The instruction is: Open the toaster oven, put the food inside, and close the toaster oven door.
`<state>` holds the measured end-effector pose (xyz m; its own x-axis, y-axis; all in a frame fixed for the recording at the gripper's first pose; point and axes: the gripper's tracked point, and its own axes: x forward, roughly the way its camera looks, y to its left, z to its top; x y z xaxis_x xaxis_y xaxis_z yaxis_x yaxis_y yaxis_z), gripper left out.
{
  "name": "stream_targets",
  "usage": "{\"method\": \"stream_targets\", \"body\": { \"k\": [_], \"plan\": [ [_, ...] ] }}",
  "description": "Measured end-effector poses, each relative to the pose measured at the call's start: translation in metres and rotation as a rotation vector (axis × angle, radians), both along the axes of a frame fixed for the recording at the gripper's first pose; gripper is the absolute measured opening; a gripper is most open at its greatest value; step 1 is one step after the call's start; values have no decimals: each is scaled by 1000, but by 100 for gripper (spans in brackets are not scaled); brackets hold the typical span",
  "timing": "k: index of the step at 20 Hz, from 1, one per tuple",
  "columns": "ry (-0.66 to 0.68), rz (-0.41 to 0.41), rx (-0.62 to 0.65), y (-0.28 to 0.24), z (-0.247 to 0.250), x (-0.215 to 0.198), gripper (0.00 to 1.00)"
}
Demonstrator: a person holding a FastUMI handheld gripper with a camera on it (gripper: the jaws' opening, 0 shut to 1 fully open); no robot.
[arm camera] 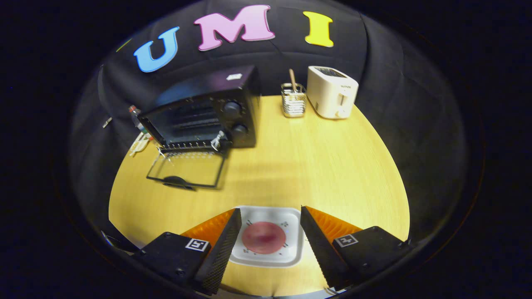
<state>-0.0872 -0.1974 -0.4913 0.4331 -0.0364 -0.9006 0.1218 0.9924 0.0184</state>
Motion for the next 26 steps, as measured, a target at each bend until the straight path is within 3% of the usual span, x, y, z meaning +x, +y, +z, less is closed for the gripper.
{"method": "stream_targets", "body": {
  "k": [7,8,11,14,15,18,20,21,22,26],
  "plan": [
    [177,-68,30,-44,-68,-35,87],
    [189,-73,46,-44,-74,-38,79],
    [227,-50,62,-42,-81,-39,76],
    [279,-16,39,-44,-90,-48,55],
    [288,-7,39,-44,-93,-49,55],
    [313,-11,39,-45,-94,-49,27],
    [332,2,40,-49,-94,-41,27],
    [337,-27,34,-50,-111,-47,16],
    [364,-28,51,-49,-95,-46,5],
    [387,-11,98,-46,-97,-47,6]
  ]
}}
